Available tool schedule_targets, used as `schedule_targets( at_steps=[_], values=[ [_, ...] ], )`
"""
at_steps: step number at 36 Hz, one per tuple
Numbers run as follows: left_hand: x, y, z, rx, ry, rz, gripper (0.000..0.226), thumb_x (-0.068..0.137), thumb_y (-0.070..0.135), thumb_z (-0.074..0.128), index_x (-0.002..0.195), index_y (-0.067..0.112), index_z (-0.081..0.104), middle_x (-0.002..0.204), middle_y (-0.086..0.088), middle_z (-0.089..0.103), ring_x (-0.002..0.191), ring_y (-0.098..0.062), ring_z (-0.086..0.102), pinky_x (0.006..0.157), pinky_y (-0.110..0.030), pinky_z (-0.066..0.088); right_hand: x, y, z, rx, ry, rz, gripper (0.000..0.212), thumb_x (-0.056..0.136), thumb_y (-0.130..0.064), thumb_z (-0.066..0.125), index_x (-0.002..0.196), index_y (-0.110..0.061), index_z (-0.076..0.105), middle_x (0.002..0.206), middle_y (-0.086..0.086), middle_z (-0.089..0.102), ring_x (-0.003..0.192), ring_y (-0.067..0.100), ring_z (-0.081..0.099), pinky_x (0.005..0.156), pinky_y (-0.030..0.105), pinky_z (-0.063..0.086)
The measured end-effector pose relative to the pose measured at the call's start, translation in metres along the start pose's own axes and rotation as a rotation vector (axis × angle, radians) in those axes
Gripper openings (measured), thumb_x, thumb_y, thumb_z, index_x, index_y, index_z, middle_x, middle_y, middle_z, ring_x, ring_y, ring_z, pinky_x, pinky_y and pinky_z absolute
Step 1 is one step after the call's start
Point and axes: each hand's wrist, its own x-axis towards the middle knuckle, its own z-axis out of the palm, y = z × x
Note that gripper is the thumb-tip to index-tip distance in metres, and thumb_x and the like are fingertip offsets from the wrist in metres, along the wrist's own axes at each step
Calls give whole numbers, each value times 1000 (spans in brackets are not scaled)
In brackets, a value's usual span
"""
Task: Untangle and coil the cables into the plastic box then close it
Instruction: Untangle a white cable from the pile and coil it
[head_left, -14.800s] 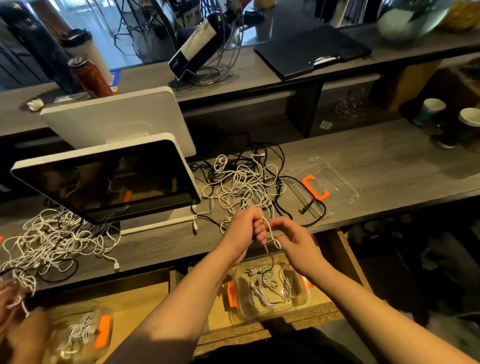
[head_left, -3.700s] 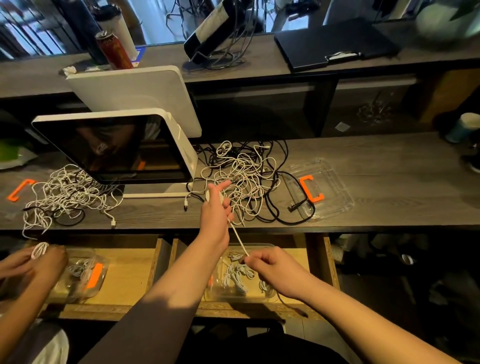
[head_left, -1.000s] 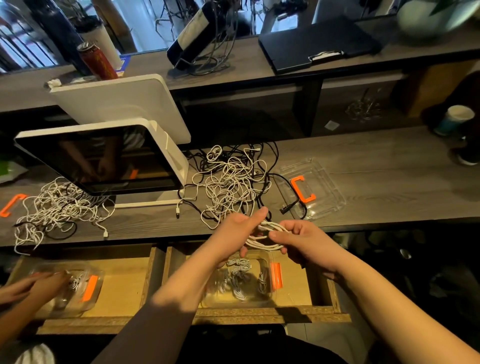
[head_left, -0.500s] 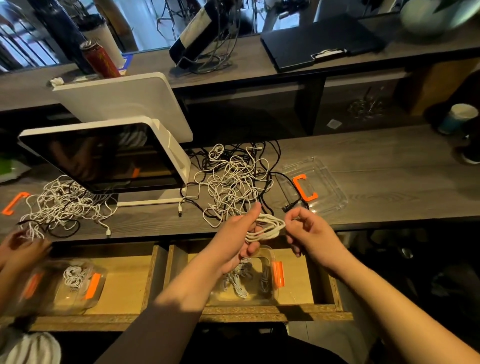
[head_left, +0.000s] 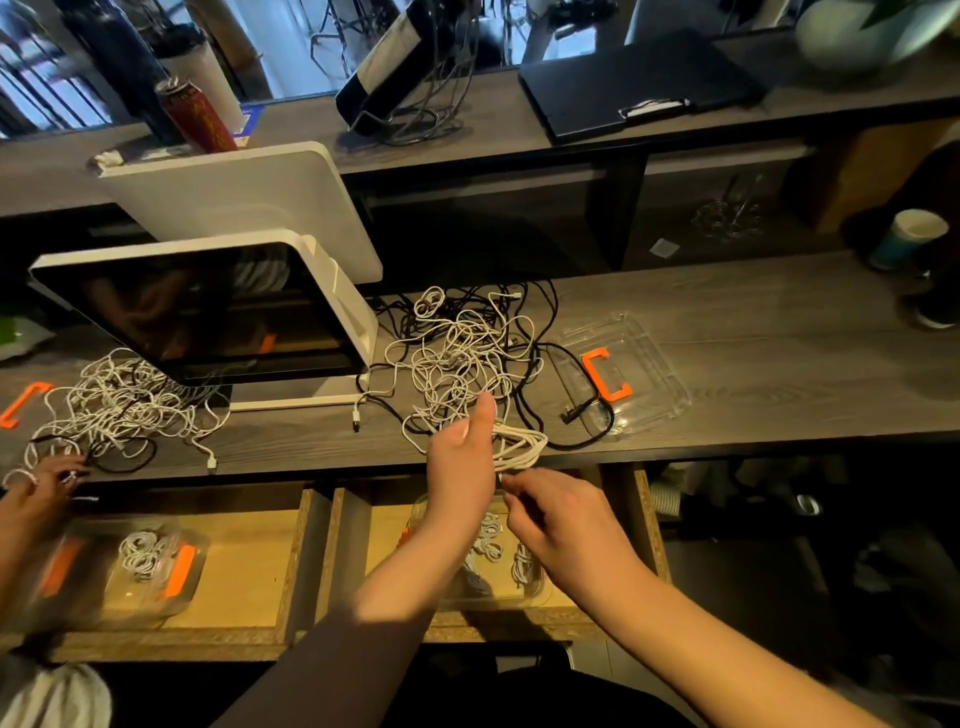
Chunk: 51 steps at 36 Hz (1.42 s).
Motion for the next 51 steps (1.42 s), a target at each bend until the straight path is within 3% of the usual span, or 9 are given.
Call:
schedule_targets(
  at_steps=[5,9,12,20,25,32,37,48,51],
  values=[
    [2,-3,4,108,-5,117,53,100,50,49,60,17,37,55,0,31,53,-12,29,53,-31,25,1,-2,-5,208,-17,74,5,91,-15,65,92,-20,67,70,-11,60,64,9,54,59,25,43],
    [10,-8,1,214,-29,189,62,100,51,50,62,2,48,57,-16,44,55,-16,38,55,-38,31,-1,-2,-9,501,57,234,17,87,-13,74,95,-28,74,81,-3,71,76,15,66,75,34,55],
    [13,-10,-1,297,-57,232,57,100,44,56,54,13,42,50,-2,38,49,-13,31,52,-35,27,-1,-4,-10,674,8,326,27,86,-7,74,101,-30,73,85,6,69,81,19,65,84,33,56],
    [12,-15,0,315,-102,170,46,91,18,61,48,13,47,48,-9,43,51,-17,37,53,-38,31,8,7,-10,107,148,-11,22,92,-37,58,98,-20,70,93,-11,63,93,7,53,81,23,44],
    [14,-18,1,310,-123,204,38,93,19,59,62,-2,57,57,-19,50,52,-15,36,54,-36,27,19,13,-8,351,137,235,2,94,-22,65,93,-21,67,94,-13,61,96,5,57,84,25,47],
    [13,-26,-4,289,-294,338,55,92,47,41,61,5,60,47,3,42,49,-7,33,53,-36,27,30,18,-14,666,45,393,15,98,-17,60,93,-4,62,67,2,52,65,12,49,58,25,47],
    [10,-28,-9,360,-296,606,41,96,40,34,55,31,35,47,12,32,47,-6,37,50,-17,22,35,25,-13,687,-37,528,21,98,-21,59,90,-2,61,74,12,56,67,19,55,54,25,49],
    [23,-47,-9,443,-66,1172,44,104,19,38,63,10,51,57,-3,43,52,-14,36,51,-26,27,35,13,-1,1296,3,969,18,99,-14,58,104,3,62,78,13,65,55,12,61,46,20,49],
    [23,-50,-11,408,-80,1077,41,108,28,30,73,17,48,63,4,40,57,-6,30,49,-26,28,37,10,-2,1212,67,853,16,100,-13,56,89,-4,61,74,10,61,60,14,60,49,22,49]
  ],
)
